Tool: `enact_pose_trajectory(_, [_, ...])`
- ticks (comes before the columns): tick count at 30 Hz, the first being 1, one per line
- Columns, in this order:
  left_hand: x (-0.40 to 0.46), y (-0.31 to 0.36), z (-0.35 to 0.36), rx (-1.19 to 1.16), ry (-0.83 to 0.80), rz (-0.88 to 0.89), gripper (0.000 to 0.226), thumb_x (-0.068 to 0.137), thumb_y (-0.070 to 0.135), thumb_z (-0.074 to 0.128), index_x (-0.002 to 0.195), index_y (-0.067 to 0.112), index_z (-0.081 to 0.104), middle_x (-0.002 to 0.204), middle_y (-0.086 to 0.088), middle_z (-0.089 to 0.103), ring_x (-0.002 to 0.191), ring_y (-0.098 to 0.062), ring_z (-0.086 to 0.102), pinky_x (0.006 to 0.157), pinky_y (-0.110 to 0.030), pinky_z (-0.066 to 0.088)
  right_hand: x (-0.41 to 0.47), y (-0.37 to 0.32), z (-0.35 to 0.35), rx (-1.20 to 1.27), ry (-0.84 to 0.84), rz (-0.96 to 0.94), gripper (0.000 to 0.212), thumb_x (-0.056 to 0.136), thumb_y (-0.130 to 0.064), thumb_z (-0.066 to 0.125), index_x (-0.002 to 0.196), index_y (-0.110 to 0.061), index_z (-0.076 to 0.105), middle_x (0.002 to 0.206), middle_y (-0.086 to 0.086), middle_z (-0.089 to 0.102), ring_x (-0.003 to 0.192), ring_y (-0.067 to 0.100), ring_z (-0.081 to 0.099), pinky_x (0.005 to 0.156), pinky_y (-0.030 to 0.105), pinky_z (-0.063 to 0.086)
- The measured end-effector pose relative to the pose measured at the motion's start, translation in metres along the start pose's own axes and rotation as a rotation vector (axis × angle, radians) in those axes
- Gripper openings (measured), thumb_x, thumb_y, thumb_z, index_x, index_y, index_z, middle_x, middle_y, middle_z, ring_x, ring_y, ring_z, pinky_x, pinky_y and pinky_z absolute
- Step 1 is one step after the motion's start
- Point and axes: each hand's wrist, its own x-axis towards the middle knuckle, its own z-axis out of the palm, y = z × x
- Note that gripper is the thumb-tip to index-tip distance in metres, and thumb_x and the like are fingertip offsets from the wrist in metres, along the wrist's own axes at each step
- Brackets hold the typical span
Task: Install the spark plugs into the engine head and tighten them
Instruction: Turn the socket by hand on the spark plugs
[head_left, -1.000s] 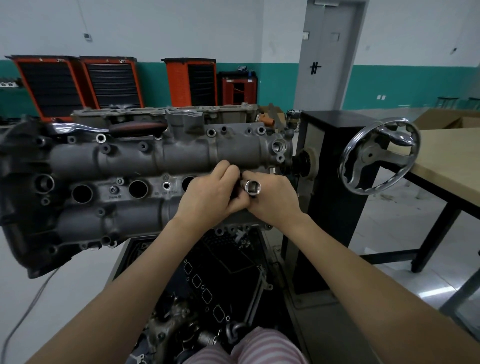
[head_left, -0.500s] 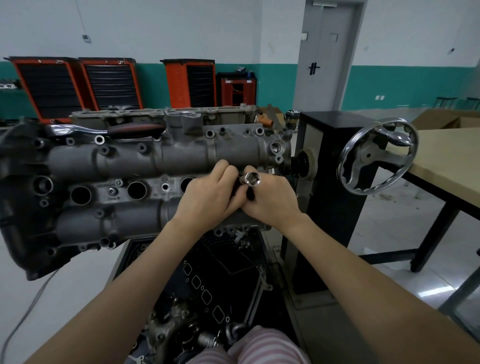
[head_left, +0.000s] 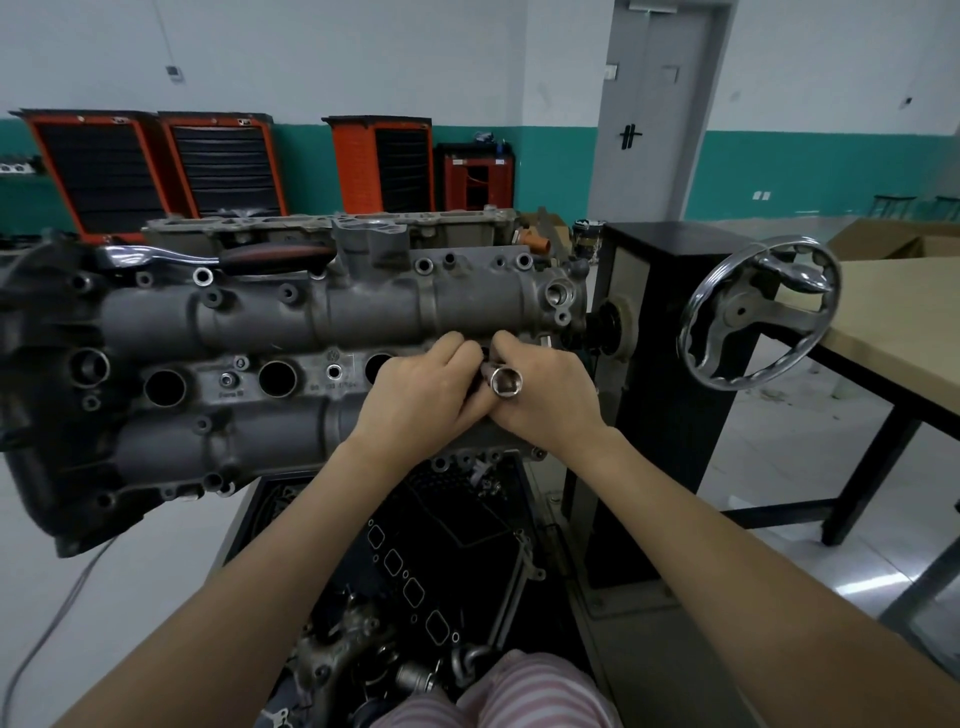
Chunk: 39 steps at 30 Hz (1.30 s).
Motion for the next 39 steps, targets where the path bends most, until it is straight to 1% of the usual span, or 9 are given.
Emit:
enact_pose_trajectory(3, [0.0024, 0.0028, -0.0032, -0.053, -0.001, -0.04, 0.032, 0.084, 0.029, 0.046, 0.068, 0.002, 0.05, 0.066, -0.012, 0.049, 0.038, -0.025, 0.042, 0.033, -0.025, 0.027, -0.0007, -0.0021, -0.0023, -0.019, -0.013, -0.03, 0.023, 0.07, -0.015, 0.069, 0.071, -0.004, 0.049, 0.052, 0.005, 0.054, 0.041, 0.026, 0.051, 0.04, 0.024, 0.029])
enact_pose_trajectory(8, [0.0019, 0.0019, -0.0009, -0.039, 0.012, -0.049, 0.028, 0.081, 0.029, 0.049, 0.065, 0.005, 0.049, 0.063, -0.009, 0.047, 0.04, -0.026, 0.045, 0.033, -0.025, 0.029, -0.001, -0.0005, -0.0006, 0.016, -0.006, -0.027, 0.014, 0.073, -0.009, 0.065, 0.066, -0.004, 0.055, 0.056, 0.007, 0.056, 0.048, 0.028, 0.053, 0.04, 0.035, 0.04])
enact_pose_trajectory(11, [0.0001, -0.0007, 0.0023, -0.032, 0.029, -0.025, 0.033, 0.082, 0.034, 0.052, 0.06, 0.008, 0.051, 0.056, -0.006, 0.048, 0.039, -0.026, 0.047, 0.035, -0.025, 0.031, -0.0014, -0.0002, -0.0003, 0.03, 0.022, -0.04, 0.016, 0.071, -0.01, 0.066, 0.06, -0.008, 0.054, 0.054, 0.005, 0.055, 0.046, 0.024, 0.052, 0.041, 0.027, 0.033])
enact_pose_trajectory(15, [-0.0006, -0.002, 0.0023, 0.003, 0.027, 0.003, 0.036, 0.085, 0.034, 0.049, 0.061, 0.008, 0.053, 0.057, -0.007, 0.049, 0.038, -0.026, 0.047, 0.037, -0.022, 0.025, -0.0008, -0.0008, -0.0008, 0.001, 0.02, -0.026, 0.017, 0.071, -0.012, 0.065, 0.062, -0.008, 0.05, 0.051, 0.003, 0.053, 0.043, 0.024, 0.05, 0.042, 0.023, 0.028])
enact_pose_trajectory(19, [0.0019, 0.0009, -0.0009, -0.008, -0.019, -0.028, 0.032, 0.082, 0.032, 0.046, 0.065, 0.005, 0.05, 0.064, -0.009, 0.048, 0.039, -0.025, 0.043, 0.035, -0.023, 0.024, 0.0001, -0.0022, -0.0013, -0.011, -0.007, 0.006, 0.024, 0.067, -0.013, 0.07, 0.07, -0.008, 0.046, 0.05, 0.003, 0.05, 0.038, 0.025, 0.046, 0.04, 0.024, 0.025])
enact_pose_trajectory(25, [0.0023, 0.0017, -0.0014, -0.038, -0.027, -0.072, 0.025, 0.078, 0.029, 0.052, 0.063, 0.009, 0.049, 0.059, -0.007, 0.048, 0.04, -0.026, 0.046, 0.037, -0.024, 0.028, 0.0001, -0.0019, -0.0025, -0.026, 0.009, -0.027, 0.019, 0.069, -0.012, 0.069, 0.063, -0.01, 0.051, 0.05, 0.002, 0.053, 0.042, 0.024, 0.05, 0.039, 0.025, 0.027])
enact_pose_trajectory(31, [0.0028, 0.0002, 0.0001, -0.038, -0.004, -0.068, 0.036, 0.083, 0.037, 0.05, 0.058, 0.011, 0.051, 0.055, -0.005, 0.048, 0.04, -0.026, 0.049, 0.04, -0.02, 0.025, 0.0001, 0.0, -0.0003, -0.007, 0.004, 0.008, 0.023, 0.068, -0.01, 0.071, 0.058, -0.011, 0.051, 0.05, 0.002, 0.054, 0.044, 0.023, 0.051, 0.045, 0.023, 0.024])
enact_pose_trajectory(35, [0.0028, 0.0028, -0.0019, -0.023, -0.057, -0.08, 0.033, 0.083, 0.036, 0.047, 0.066, 0.008, 0.054, 0.063, -0.006, 0.049, 0.04, -0.024, 0.047, 0.04, -0.02, 0.022, 0.0007, -0.0022, -0.0021, -0.034, -0.054, -0.006, 0.018, 0.07, -0.012, 0.068, 0.069, -0.007, 0.051, 0.053, 0.005, 0.055, 0.045, 0.027, 0.052, 0.042, 0.025, 0.027])
enact_pose_trajectory(39, [0.0041, 0.006, -0.0059, -0.062, -0.108, -0.154, 0.033, 0.08, 0.036, 0.043, 0.077, 0.006, 0.057, 0.074, -0.008, 0.051, 0.043, -0.027, 0.046, 0.04, -0.022, 0.025, -0.0008, -0.0043, -0.0032, -0.034, -0.087, -0.034, 0.021, 0.074, -0.019, 0.065, 0.081, -0.003, 0.054, 0.063, 0.007, 0.06, 0.052, 0.03, 0.057, 0.042, 0.033, 0.04])
